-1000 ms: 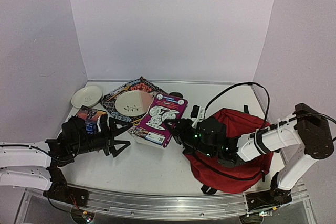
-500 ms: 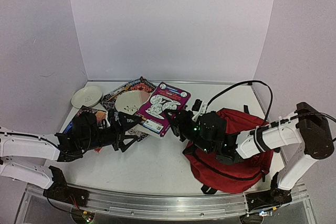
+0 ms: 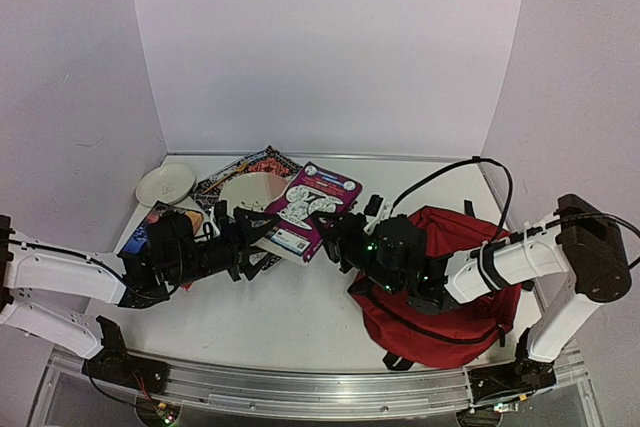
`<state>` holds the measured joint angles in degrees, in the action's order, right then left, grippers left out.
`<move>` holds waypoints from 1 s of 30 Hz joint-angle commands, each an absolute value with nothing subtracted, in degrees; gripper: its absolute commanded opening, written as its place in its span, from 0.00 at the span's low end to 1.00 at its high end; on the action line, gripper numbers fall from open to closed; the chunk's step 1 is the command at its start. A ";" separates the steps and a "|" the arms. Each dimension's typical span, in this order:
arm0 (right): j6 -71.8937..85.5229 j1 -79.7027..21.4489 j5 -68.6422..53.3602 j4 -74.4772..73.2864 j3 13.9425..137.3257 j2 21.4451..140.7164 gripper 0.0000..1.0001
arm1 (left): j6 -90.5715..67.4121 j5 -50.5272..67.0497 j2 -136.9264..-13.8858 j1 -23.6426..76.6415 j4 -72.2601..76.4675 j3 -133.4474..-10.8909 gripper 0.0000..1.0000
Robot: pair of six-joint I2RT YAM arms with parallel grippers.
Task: Pack the student bag
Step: Pass from the right arm to the left
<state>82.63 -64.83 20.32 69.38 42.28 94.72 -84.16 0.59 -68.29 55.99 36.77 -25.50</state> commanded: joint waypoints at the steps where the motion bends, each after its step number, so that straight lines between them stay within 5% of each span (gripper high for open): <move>1: 82.48 -64.89 19.22 87.93 44.75 94.28 0.00 | -84.47 -3.61 -66.80 56.16 41.79 -27.02 0.77; 9: 82.79 -64.91 17.39 87.89 44.93 94.48 0.00 | -83.48 -3.93 -67.12 56.16 43.09 -26.75 0.47; 16: 81.47 -64.87 15.58 87.77 45.06 94.31 0.02 | -79.70 -5.74 -66.51 56.08 43.57 -26.59 0.01; 30: 71.34 -60.07 0.67 65.78 38.71 85.80 0.55 | -75.53 -2.66 -62.11 49.38 43.37 -19.55 0.00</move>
